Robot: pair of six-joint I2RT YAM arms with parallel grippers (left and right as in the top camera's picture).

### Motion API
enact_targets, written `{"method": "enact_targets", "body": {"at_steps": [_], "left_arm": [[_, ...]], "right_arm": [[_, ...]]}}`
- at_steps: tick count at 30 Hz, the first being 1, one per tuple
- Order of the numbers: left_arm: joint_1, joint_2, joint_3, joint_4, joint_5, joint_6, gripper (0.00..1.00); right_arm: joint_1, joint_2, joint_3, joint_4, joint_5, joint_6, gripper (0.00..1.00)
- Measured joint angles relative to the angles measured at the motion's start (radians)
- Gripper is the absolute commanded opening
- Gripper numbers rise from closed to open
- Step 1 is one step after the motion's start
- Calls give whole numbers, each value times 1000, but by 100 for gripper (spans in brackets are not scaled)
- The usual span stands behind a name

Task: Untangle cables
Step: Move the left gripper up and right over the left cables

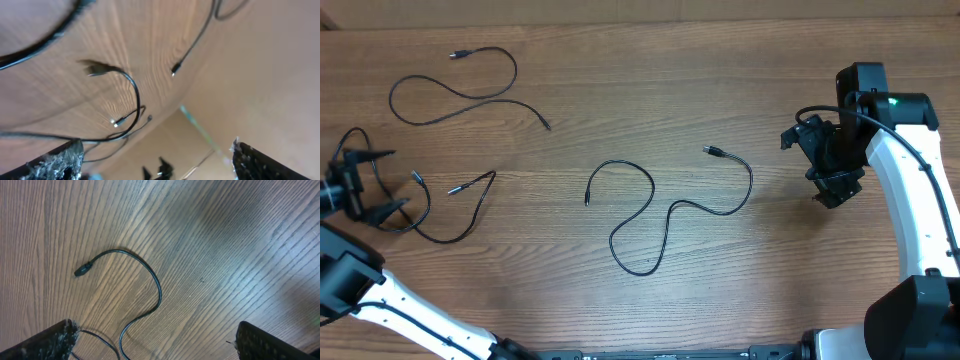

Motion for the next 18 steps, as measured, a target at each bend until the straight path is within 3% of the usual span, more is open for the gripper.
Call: {"method": "enact_targets", "body": {"at_steps": [9, 13, 18], "left_arm": [[-214, 0, 0, 0, 8, 193, 83], [-341, -23, -2, 15, -13, 221, 77], [-470, -148, -8, 69, -162, 195, 79]], "right_arm": [[0, 0, 0, 0, 0, 0, 100], [0, 0, 0, 0, 0, 0, 100], [0, 0, 0, 0, 0, 0, 100]]}}
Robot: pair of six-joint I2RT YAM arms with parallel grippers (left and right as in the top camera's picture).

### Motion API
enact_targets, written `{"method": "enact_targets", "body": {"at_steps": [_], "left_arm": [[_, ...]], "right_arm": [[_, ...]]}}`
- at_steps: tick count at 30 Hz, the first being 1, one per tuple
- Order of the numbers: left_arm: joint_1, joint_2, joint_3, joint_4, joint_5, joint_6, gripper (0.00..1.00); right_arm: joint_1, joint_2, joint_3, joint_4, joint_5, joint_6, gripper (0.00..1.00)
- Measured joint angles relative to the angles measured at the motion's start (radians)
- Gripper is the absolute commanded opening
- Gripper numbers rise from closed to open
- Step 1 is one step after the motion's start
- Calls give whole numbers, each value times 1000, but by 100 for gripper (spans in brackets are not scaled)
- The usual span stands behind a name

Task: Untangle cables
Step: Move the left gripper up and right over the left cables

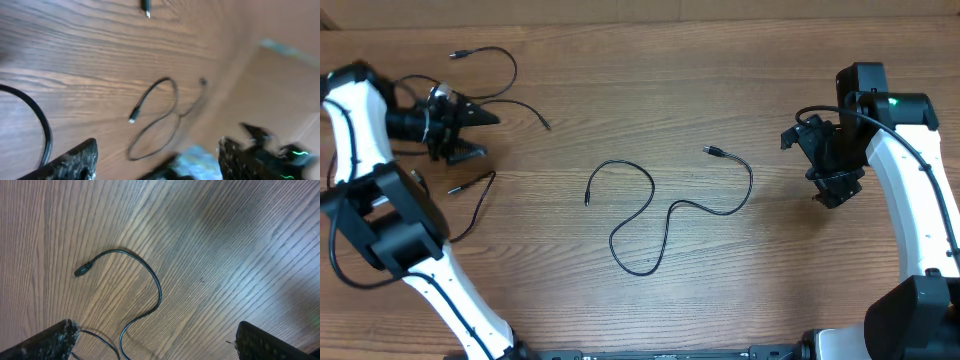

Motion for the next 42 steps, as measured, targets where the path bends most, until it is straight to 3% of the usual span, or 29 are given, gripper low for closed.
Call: {"method": "enact_targets", "body": {"at_steps": [8, 12, 18, 26, 30, 33, 39, 42], "left_arm": [[-237, -250, 4, -66, -652, -245, 86], [-359, -254, -57, -17, -858, -312, 99], [-408, -245, -198, 121, -1015, -345, 100], [-400, -243, -336, 221, -1024, -325, 99], [-393, -243, -415, 303, -1024, -307, 89], [-383, -242, -494, 378, -1024, -303, 75], [-327, -238, -583, 459, -1024, -292, 65], [-289, -238, -586, 470, -1024, -306, 38]], "right_arm": [[0, 0, 0, -1, 0, 0, 100], [0, 0, 0, 0, 0, 0, 100], [0, 0, 0, 0, 0, 0, 100], [0, 0, 0, -1, 0, 0, 100], [0, 0, 0, 0, 0, 0, 100], [0, 0, 0, -1, 0, 0, 100], [0, 0, 0, 0, 0, 0, 100], [0, 0, 0, -1, 0, 0, 100]]}}
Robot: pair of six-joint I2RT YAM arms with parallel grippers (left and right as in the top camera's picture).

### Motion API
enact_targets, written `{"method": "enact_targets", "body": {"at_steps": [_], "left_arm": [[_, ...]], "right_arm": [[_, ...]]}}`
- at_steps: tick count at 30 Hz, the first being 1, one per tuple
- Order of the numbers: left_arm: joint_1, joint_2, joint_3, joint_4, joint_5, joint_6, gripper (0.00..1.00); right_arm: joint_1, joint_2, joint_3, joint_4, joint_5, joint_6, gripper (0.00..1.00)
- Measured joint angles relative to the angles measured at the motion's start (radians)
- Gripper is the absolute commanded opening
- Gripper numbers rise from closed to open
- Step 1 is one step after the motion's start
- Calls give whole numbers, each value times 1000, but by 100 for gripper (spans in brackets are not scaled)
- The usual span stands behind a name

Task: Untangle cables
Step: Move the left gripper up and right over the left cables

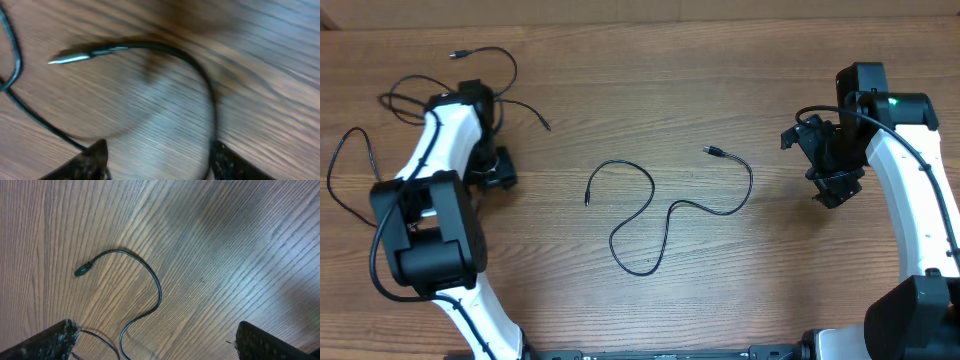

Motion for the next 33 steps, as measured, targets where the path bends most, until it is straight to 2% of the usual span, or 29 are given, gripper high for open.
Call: {"method": "enact_targets", "body": {"at_steps": [1, 7, 8, 9, 17, 24, 26, 28, 31, 33], "left_arm": [[17, 0, 0, 5, 1, -14, 35], [93, 0, -1, 50, 36, -20, 33], [101, 0, -1, 60, 44, -28, 31], [109, 0, -1, 70, 53, -39, 23], [134, 0, -1, 184, 116, -168, 13], [203, 0, 53, 200, 303, -336, 9], [232, 0, 61, 216, 369, -391, 22], [254, 0, 61, 233, 417, -420, 31], [286, 0, 71, 233, 481, -432, 61], [307, 0, 93, 226, 521, -418, 72]], "right_arm": [[0, 0, 0, 0, 0, 0, 100], [0, 0, 0, 0, 0, 0, 100], [0, 0, 0, 1, 0, 0, 100], [0, 0, 0, 1, 0, 0, 100], [0, 0, 0, 0, 0, 0, 100], [0, 0, 0, 0, 0, 0, 100], [0, 0, 0, 1, 0, 0, 100], [0, 0, 0, 0, 0, 0, 100], [0, 0, 0, 1, 0, 0, 100], [0, 0, 0, 1, 0, 0, 100]]}}
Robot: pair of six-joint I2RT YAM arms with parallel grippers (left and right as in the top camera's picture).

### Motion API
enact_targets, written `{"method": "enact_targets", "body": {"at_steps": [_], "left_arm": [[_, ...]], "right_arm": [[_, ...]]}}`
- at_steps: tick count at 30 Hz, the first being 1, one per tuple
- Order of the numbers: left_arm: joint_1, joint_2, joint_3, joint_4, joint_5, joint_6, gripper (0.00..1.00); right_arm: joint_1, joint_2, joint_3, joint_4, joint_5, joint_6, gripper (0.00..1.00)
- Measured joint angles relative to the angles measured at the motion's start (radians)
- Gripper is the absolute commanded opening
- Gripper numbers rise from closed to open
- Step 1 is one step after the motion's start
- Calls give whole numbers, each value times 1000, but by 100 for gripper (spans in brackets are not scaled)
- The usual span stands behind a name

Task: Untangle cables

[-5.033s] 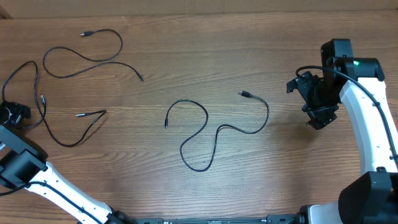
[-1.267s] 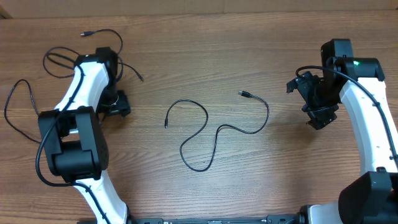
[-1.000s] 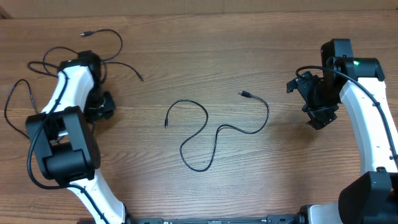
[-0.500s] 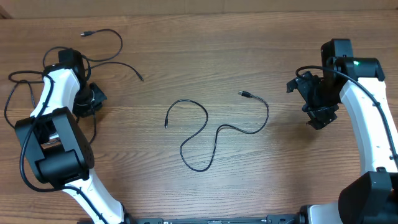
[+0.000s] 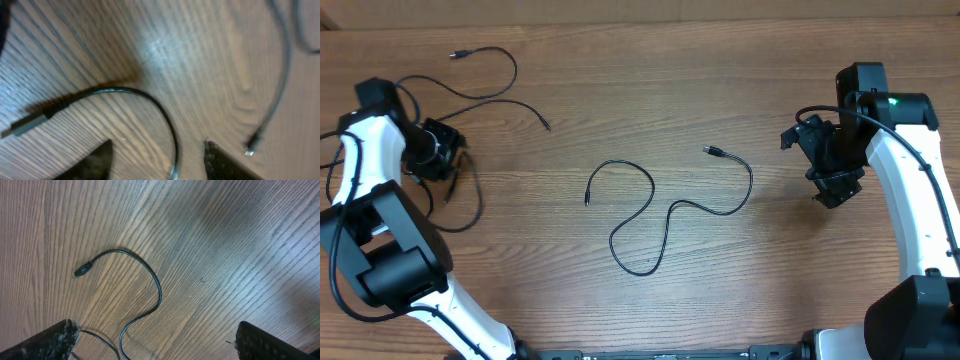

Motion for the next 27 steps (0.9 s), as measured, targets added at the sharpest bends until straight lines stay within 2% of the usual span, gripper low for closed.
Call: {"method": "enact_targets", "body": {"at_steps": [3, 7, 12, 17, 23, 25, 27], "left_arm": [[32, 0, 59, -60, 35, 30, 86], [89, 0, 185, -171, 49, 58, 100], [171, 0, 286, -313, -57, 70, 100], [248, 0, 246, -370, -231, 71, 100], [317, 0, 44, -267, -313, 72, 100], [317, 1, -35, -201, -320, 91, 91], [317, 2, -80, -143, -319, 113, 86]], "right_arm": [[0, 0, 0, 0, 0, 0, 100], [0, 0, 0, 0, 0, 0, 100], [0, 0, 0, 0, 0, 0, 100], [0, 0, 0, 0, 0, 0, 100], [0, 0, 0, 0, 0, 0, 100], [0, 0, 0, 0, 0, 0, 100], [0, 0, 0, -1, 0, 0, 100]]}}
